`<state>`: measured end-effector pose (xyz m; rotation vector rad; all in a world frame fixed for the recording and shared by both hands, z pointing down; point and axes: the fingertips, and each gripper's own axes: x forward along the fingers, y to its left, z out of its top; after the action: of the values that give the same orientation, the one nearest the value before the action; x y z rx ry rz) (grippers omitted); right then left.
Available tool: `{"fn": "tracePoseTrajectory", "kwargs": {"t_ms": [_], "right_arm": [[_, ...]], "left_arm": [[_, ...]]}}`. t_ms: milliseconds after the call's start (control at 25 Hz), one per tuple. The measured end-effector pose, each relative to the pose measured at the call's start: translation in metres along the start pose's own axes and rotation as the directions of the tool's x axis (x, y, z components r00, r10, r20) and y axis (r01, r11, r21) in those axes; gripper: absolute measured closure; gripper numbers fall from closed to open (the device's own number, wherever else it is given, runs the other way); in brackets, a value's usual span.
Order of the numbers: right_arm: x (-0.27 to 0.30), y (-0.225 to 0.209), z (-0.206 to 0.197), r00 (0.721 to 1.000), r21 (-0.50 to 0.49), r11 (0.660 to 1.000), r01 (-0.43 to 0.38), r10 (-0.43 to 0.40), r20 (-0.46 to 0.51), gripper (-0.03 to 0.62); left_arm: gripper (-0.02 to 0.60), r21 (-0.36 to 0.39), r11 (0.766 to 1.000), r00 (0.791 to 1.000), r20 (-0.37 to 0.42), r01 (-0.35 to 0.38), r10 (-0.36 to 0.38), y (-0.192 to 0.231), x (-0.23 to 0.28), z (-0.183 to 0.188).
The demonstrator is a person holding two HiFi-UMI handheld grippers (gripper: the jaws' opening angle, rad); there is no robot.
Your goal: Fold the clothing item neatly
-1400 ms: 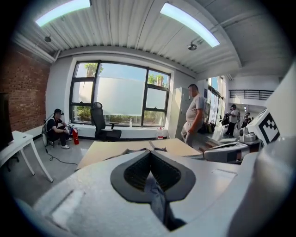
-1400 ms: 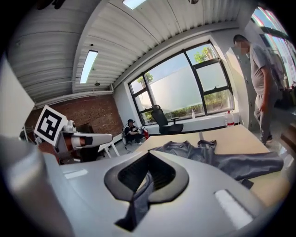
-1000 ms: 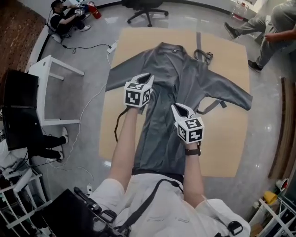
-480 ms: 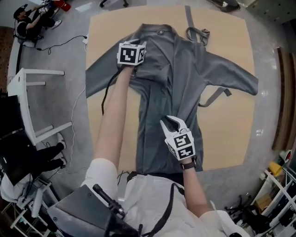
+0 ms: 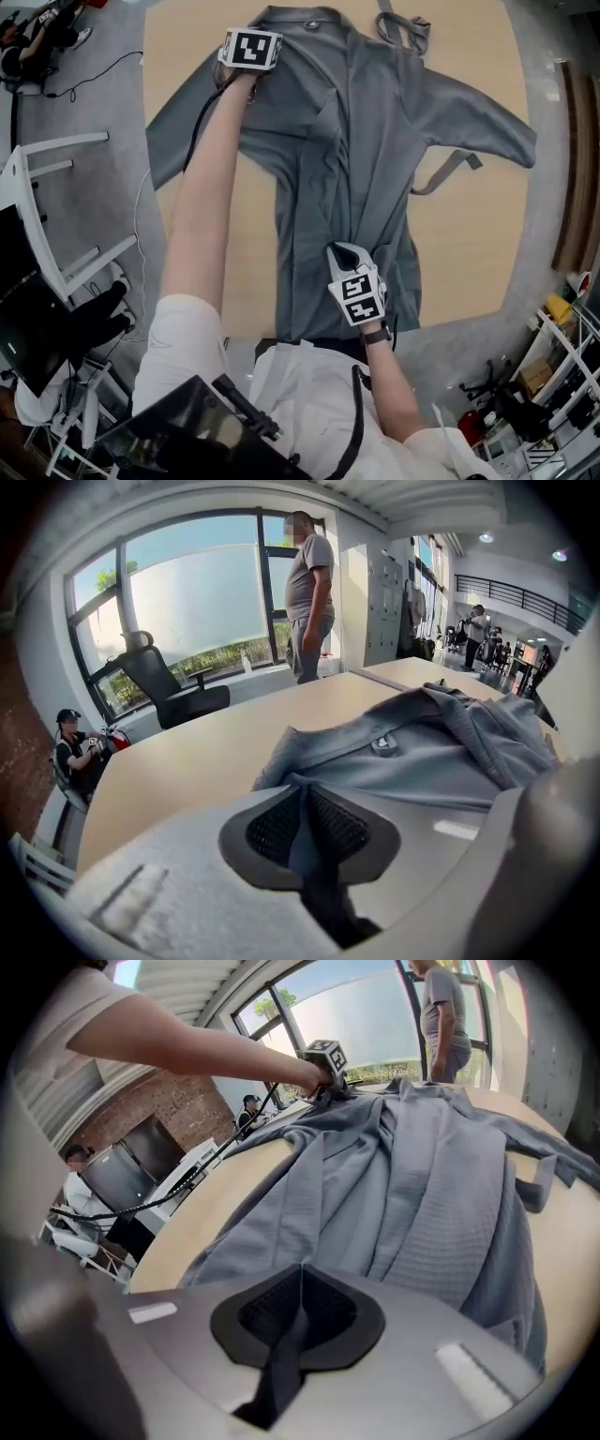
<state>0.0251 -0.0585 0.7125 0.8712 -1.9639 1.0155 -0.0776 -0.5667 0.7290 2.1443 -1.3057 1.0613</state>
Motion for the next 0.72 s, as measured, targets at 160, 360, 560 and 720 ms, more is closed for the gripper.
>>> {"fn": "tracePoseTrajectory", "kwargs": {"t_ms": [160,360,560,720], "right_arm": [[-0.018,0.000,-0.009,1.000,0.094,0.996,-0.010,0.009,0.013,0.585],[-0.036,0.007,-0.040,1.000,0.213,0.977,-0.004,0.007,-0.011,0.585],[-0.025,0.002,-0.032,1.000,0.229,0.973,0.019,-0.018,-0.006,0.583],[-0.028,-0.002,-0.019,0.998,0.207,0.977,0.046,-0.052,0.028,0.500]], "left_arm": [[0.557,0.041,0.999,0.999,0.037,-0.025,0.023,0.026,0.014,0.022],[0.560,0.109,0.994,0.998,0.058,-0.019,0.012,0.039,0.034,0.049],[0.464,0.089,0.996,0.996,0.082,0.031,-0.038,0.032,0.018,0.059],[0.445,0.075,0.994,0.983,0.158,0.078,-0.089,0.020,-0.046,0.032]]}}
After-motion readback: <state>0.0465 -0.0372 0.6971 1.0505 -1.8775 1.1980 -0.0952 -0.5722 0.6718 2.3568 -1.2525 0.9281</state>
